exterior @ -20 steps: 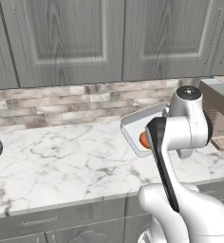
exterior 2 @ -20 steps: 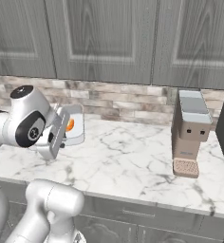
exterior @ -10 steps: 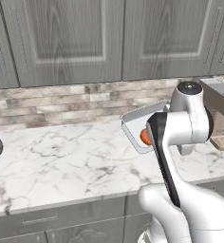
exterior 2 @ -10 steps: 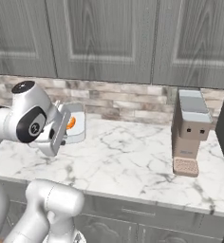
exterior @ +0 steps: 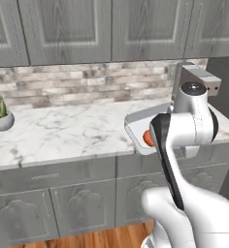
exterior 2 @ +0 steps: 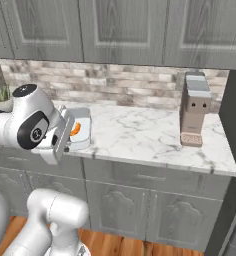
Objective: Place the tupperware on the second highest shelf of the fridge. Make space for the tupperware among the existing items by rearranging them on the shelves if needed. Close the fridge door when finished.
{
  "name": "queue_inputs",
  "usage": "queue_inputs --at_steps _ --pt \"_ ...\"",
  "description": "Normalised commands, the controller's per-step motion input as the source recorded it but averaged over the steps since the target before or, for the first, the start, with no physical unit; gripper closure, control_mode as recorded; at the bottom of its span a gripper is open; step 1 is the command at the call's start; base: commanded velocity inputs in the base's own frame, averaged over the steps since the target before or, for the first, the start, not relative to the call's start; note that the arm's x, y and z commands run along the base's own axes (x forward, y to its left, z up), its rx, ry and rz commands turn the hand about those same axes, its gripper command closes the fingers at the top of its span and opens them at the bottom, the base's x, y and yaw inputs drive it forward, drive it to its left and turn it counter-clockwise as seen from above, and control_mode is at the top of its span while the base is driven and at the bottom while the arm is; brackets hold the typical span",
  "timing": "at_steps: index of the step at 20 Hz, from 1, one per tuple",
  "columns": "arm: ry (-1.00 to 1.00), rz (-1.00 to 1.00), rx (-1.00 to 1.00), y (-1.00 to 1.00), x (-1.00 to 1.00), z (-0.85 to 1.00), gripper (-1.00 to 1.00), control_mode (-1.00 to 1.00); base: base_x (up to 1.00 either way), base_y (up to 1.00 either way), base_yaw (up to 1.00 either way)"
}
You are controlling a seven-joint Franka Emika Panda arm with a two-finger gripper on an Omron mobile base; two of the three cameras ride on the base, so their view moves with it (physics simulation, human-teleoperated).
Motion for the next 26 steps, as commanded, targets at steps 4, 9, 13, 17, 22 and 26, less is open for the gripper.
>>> queue_inputs --at_steps 4,9,13,17,22,26 --pt "0.0 0.0 0.0 0.0 0.0 0.0 1.0 1.0 -0.72 0.0 0.08" --pt "0.0 0.0 0.0 0.0 0.0 0.0 1.0 1.0 -0.71 -0.11 0.06" --pt "0.0 0.0 0.0 0.0 0.0 0.0 1.0 1.0 -0.93 -0.5 -0.44" --pt "0.0 0.0 0.0 0.0 0.0 0.0 1.0 1.0 -0.58 -0.21 -0.71" --pt "0.0 0.0 0.0 0.0 0.0 0.0 1.0 1.0 -0.2 -0.04 -0.83" --pt "0.0 0.0 0.0 0.0 0.0 0.0 1.0 1.0 0.0 -0.41 -0.73"
